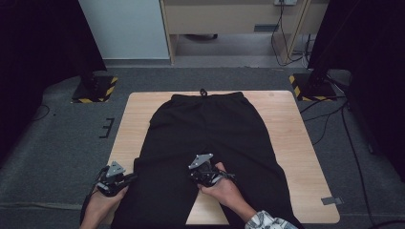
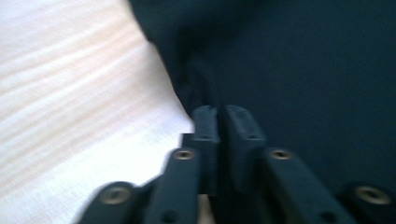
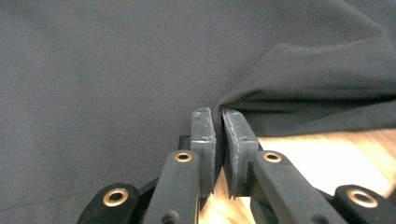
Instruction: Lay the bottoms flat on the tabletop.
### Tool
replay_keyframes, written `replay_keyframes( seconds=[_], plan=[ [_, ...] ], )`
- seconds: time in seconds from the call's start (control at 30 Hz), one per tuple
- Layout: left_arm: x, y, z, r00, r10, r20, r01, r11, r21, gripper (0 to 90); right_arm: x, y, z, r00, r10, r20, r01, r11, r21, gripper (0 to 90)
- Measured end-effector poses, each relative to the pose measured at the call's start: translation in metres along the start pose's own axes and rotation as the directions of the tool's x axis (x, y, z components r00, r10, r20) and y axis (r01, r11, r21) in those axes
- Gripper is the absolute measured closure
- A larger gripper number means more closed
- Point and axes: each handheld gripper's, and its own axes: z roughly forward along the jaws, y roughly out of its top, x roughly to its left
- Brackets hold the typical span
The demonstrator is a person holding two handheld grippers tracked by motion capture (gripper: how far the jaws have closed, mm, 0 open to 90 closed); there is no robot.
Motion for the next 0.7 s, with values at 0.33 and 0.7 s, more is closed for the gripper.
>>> replay_keyframes(
  seconds=[0.33,0.7],
  plan=[
    [-0.014,-0.006,-0.013,0.9983,0.050,0.030,-0.051,0.9965,0.065,88.3,0.002,-0.008,-0.006,0.9995,0.003,-0.032,-0.003,1.000,-0.007,84.6],
    [-0.010,0.014,-0.017,0.9956,0.092,0.019,-0.092,0.9957,0.009,64.4,0.001,-0.020,-0.025,0.9997,0.016,-0.016,-0.017,1.000,-0.019,68.7]
  ],
)
